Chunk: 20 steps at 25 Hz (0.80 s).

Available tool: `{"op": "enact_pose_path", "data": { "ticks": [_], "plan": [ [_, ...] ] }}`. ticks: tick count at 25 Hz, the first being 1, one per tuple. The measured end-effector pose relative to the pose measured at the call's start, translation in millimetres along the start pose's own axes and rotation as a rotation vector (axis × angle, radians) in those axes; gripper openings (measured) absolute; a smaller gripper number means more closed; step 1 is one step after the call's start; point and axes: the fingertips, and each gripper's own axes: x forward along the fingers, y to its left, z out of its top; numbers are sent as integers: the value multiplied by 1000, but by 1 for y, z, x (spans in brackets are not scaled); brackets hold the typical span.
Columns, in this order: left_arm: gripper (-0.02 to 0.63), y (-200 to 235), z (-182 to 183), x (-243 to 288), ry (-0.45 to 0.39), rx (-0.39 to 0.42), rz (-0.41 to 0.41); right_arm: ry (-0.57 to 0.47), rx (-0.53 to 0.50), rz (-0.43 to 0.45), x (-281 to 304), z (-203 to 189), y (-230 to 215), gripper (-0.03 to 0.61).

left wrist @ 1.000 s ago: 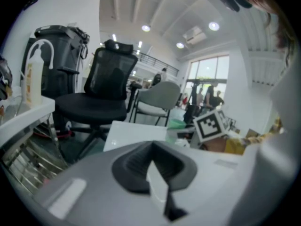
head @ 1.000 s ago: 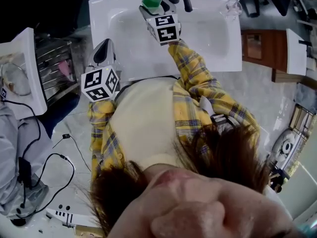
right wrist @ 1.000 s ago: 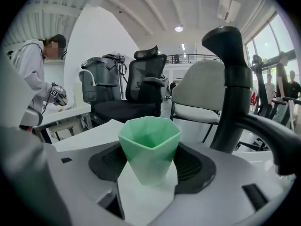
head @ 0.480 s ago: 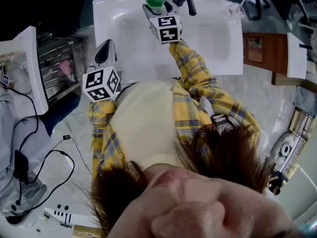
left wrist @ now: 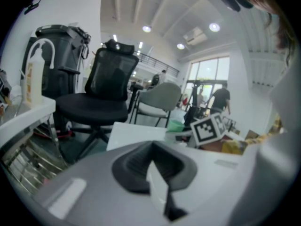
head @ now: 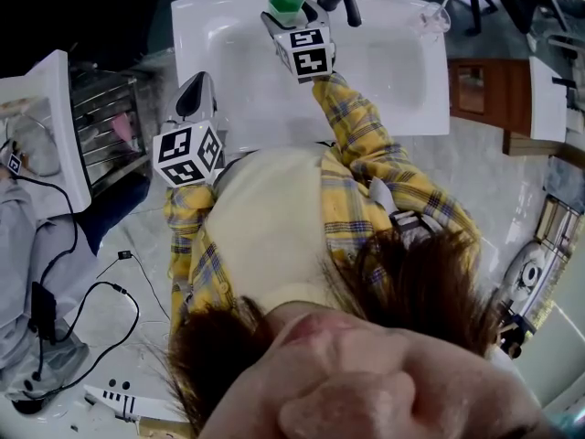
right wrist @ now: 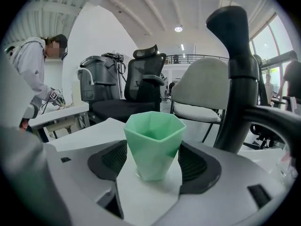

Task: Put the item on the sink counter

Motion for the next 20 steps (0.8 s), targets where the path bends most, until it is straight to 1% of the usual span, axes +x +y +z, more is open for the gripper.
{"op": "enact_pose_path", "data": {
  "ticks": [6, 17, 20],
  "plan": [
    [6, -4, -1, -1, -2, 4, -13, 0, 28, -11, -9, -2, -2, 305],
    [6, -25, -4, -4, -3, 36, -79, 19, 63, -25, -46, -17, 0, 305],
    [6, -29, -4, -5, -5, 42, -98, 19, 86, -12, -59, -17, 3, 305]
  ]
}}
